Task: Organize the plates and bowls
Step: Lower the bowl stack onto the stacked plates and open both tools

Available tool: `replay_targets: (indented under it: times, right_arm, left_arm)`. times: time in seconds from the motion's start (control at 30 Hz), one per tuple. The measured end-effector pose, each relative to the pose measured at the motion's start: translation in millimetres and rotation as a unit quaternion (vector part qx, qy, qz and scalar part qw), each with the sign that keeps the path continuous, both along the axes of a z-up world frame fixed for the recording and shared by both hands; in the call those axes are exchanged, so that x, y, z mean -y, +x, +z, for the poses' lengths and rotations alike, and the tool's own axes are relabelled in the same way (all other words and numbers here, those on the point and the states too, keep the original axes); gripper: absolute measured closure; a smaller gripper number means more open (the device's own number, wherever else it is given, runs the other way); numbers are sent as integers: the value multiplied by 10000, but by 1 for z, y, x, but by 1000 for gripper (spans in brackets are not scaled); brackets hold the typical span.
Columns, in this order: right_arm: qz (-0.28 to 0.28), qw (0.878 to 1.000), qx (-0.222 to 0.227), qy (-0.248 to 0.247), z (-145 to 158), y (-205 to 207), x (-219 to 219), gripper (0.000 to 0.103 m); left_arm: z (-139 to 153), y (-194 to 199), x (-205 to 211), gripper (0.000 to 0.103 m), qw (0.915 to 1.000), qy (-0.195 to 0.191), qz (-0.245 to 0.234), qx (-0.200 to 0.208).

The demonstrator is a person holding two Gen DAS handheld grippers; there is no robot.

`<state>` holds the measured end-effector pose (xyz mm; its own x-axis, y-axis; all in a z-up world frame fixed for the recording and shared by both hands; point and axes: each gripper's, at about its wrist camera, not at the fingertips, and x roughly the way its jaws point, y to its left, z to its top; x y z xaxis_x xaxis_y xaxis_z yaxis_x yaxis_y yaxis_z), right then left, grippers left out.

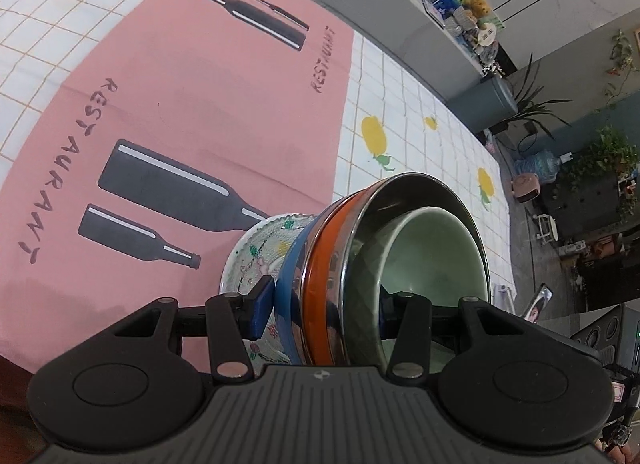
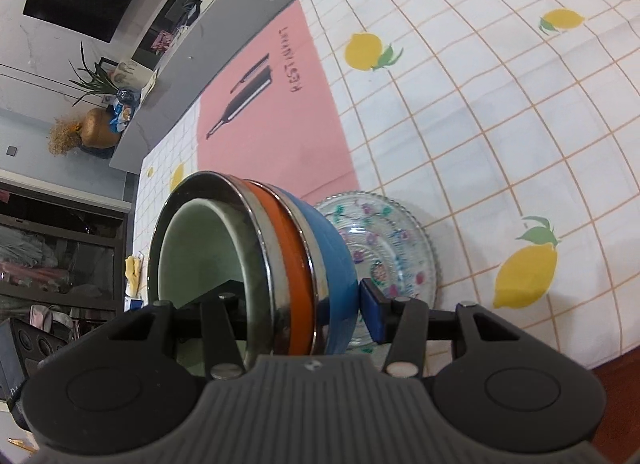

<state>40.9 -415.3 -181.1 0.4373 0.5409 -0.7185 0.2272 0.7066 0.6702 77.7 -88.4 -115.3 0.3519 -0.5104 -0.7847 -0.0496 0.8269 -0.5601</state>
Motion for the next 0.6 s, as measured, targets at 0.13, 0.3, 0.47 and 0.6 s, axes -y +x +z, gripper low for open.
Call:
replay_targets:
  times: [0.13, 0.3, 0.47, 0.6]
  right_arm:
    - [34, 9999, -63, 73, -11, 6, 4, 55]
    - [59, 9999, -134, 46, -19, 10, 5, 55]
    - [70, 9997, -218, 34, -28, 11, 5, 55]
    - [83, 9999, -150, 13, -29, 10, 5, 55]
  left_arm:
    - [-6, 3, 2, 49, 9999, 70, 48, -104]
    - [-15, 5, 1, 49, 9997, 37, 56, -226]
    - [-23, 5, 1, 49, 9994, 65, 58, -323]
    - [-22, 5, 1, 49, 9997, 74, 36, -232]
